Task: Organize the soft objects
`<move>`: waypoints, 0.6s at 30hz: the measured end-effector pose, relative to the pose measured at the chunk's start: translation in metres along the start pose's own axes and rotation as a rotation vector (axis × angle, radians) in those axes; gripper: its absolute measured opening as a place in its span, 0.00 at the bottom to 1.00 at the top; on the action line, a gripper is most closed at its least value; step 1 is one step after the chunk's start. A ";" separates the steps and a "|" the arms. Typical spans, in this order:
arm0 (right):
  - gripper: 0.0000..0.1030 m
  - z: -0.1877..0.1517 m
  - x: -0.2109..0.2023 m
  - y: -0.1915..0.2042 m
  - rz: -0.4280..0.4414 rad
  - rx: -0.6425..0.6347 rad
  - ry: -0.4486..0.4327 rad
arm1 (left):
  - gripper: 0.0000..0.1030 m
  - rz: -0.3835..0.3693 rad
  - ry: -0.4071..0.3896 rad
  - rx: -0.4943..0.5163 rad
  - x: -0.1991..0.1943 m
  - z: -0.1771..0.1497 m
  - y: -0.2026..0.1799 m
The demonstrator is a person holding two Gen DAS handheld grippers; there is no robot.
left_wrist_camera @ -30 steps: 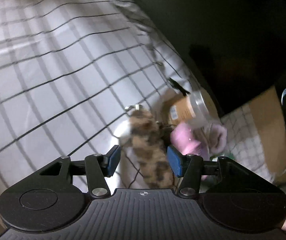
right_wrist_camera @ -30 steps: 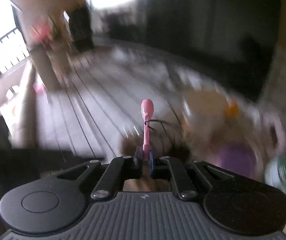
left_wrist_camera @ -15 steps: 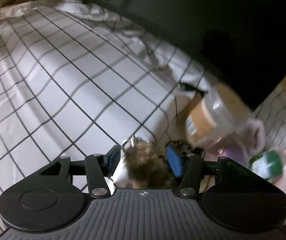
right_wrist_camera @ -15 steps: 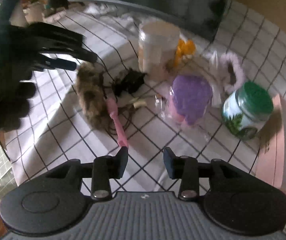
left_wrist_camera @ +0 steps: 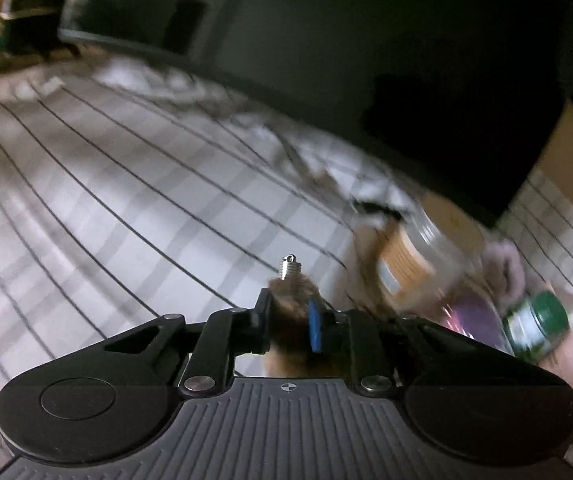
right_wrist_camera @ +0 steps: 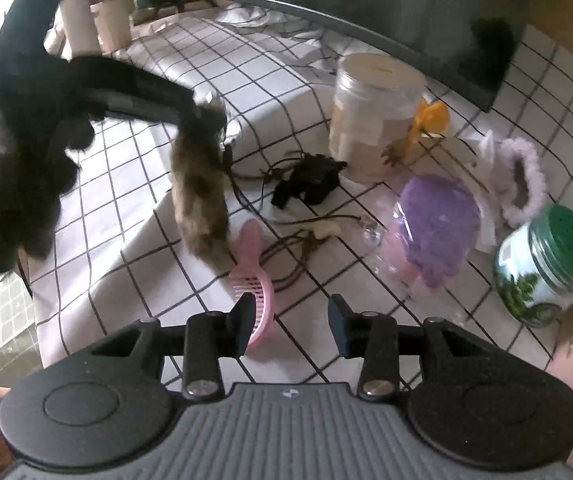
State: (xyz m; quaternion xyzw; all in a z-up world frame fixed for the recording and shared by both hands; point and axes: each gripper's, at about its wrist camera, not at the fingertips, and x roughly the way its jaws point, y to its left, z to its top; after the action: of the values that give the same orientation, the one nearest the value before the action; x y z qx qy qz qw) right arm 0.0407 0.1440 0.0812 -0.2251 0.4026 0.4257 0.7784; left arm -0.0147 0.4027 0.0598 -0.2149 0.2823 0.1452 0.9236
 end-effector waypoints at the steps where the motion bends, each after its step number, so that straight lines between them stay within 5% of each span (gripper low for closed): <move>1: 0.38 0.001 0.000 0.002 0.005 -0.007 -0.001 | 0.20 0.013 -0.015 -0.001 -0.004 0.006 0.004; 8: 0.47 0.007 0.018 0.013 0.065 0.001 0.012 | 0.20 0.018 -0.062 0.002 -0.025 0.024 0.016; 14: 0.46 0.014 0.043 0.028 -0.023 -0.061 -0.039 | 0.20 -0.006 -0.030 0.000 -0.033 0.008 0.015; 16: 0.45 0.019 0.049 0.032 -0.030 -0.100 -0.069 | 0.20 -0.010 -0.021 0.000 -0.036 0.002 0.015; 18: 0.28 0.023 0.056 0.035 -0.017 -0.118 -0.036 | 0.20 -0.014 -0.010 0.008 -0.042 -0.003 0.016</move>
State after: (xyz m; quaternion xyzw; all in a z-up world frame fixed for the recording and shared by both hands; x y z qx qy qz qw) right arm 0.0389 0.2054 0.0481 -0.2662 0.3610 0.4461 0.7744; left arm -0.0554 0.4087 0.0770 -0.2124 0.2765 0.1386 0.9269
